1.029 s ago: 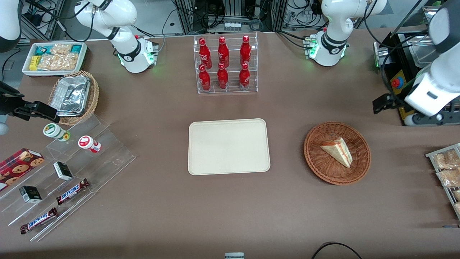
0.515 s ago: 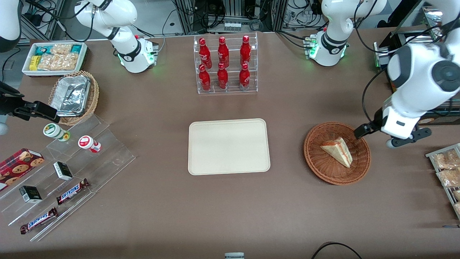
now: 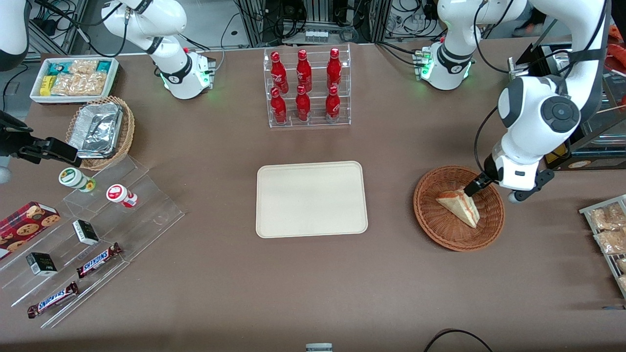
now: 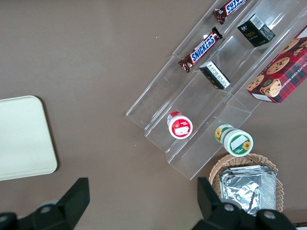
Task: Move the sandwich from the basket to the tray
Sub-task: 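Lower the open left gripper around the sandwich and close it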
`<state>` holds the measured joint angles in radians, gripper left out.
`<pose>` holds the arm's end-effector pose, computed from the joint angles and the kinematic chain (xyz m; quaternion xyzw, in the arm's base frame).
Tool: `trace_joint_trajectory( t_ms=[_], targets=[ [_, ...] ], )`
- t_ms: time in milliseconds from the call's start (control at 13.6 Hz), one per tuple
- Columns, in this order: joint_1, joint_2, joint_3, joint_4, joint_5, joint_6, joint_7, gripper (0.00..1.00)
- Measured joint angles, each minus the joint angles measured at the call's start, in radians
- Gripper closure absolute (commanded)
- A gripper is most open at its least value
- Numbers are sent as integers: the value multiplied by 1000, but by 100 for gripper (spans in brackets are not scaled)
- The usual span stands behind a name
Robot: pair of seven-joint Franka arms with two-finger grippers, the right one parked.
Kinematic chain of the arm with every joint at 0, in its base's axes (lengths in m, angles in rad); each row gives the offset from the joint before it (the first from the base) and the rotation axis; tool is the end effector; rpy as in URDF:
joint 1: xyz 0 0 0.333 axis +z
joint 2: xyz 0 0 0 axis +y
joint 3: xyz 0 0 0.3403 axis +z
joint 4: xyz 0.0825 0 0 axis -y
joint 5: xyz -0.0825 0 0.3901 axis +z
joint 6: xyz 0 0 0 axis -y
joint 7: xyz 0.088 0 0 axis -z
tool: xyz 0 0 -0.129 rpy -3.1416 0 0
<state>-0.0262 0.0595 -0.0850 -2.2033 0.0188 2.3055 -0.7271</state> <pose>0.5457 -0.0600 0.3574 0.9545 0.2973 0.0215 0.0046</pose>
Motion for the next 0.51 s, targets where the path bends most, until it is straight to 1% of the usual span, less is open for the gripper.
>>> trace_joint_trajectory(
  t_ms=[515],
  targets=[
    [-4,84,0,-6,0,92,-39,0]
  ],
)
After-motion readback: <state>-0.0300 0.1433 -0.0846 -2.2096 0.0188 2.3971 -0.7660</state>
